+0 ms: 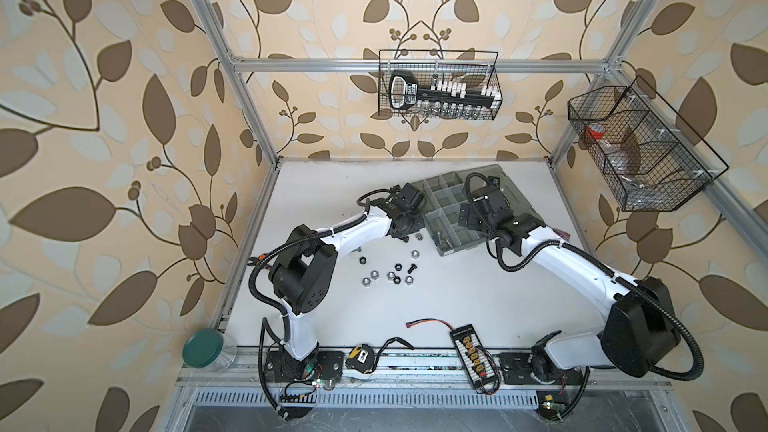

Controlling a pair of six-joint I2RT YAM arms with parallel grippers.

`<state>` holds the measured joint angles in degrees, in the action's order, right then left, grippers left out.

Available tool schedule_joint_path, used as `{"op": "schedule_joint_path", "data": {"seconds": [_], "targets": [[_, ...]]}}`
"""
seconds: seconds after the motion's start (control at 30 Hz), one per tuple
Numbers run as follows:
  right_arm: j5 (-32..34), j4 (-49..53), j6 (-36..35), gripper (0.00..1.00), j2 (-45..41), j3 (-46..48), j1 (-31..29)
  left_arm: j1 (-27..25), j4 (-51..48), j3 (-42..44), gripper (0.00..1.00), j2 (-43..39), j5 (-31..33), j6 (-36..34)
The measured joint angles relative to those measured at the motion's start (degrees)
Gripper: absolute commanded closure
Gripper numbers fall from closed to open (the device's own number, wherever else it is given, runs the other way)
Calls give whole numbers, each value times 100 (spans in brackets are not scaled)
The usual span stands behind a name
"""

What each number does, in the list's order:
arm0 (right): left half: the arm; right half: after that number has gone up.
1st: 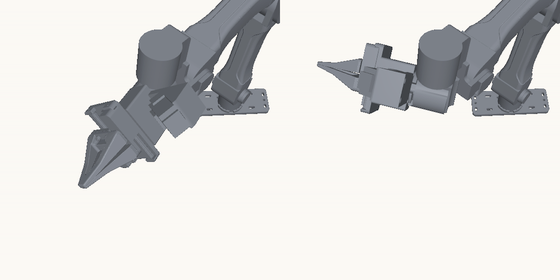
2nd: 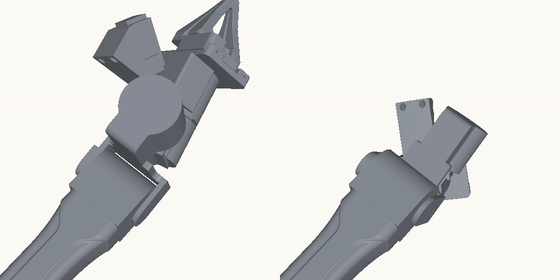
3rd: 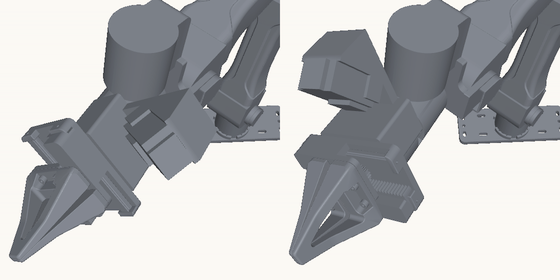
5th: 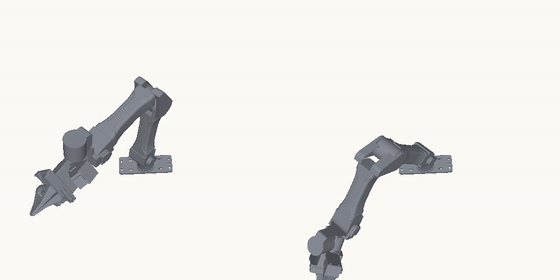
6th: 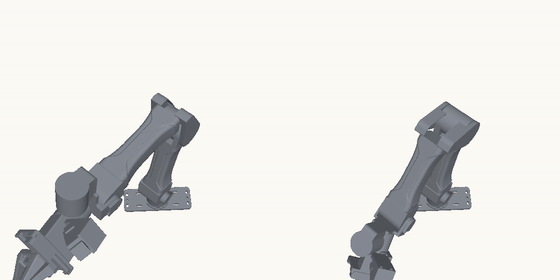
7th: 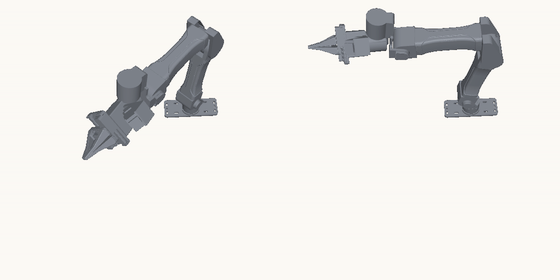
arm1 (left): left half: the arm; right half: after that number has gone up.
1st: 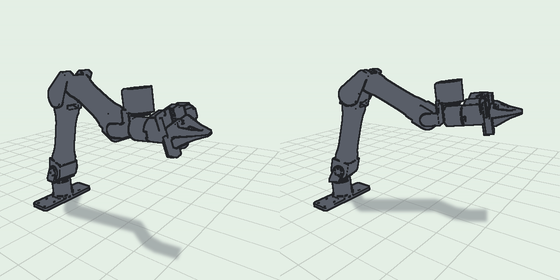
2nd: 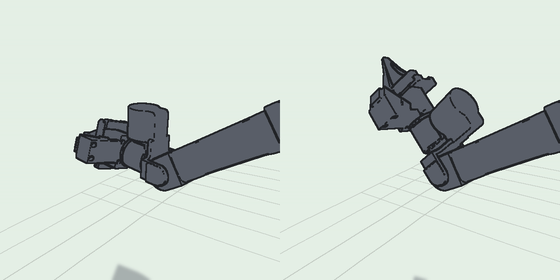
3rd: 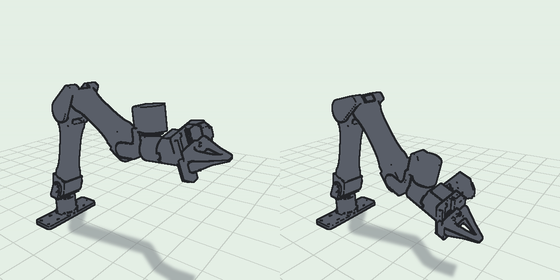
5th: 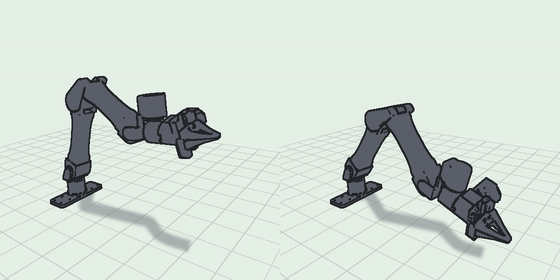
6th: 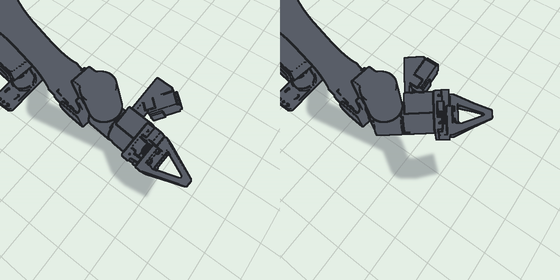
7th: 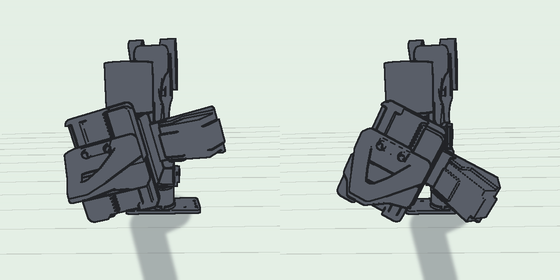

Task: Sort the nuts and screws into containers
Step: 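Grasp a silver bolt with the left gripper and lift it toward the box, then lower the silver bolt into the bolt compartment and open the left gripper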

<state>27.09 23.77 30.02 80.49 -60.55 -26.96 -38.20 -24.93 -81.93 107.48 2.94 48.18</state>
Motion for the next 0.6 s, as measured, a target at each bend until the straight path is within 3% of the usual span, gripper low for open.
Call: {"op": "schedule_joint_path", "data": {"seconds": [0.6], "targets": [[234,-72,151,0,-516,387,37,-459,151,-1200,94,1182,-146,2]]}}
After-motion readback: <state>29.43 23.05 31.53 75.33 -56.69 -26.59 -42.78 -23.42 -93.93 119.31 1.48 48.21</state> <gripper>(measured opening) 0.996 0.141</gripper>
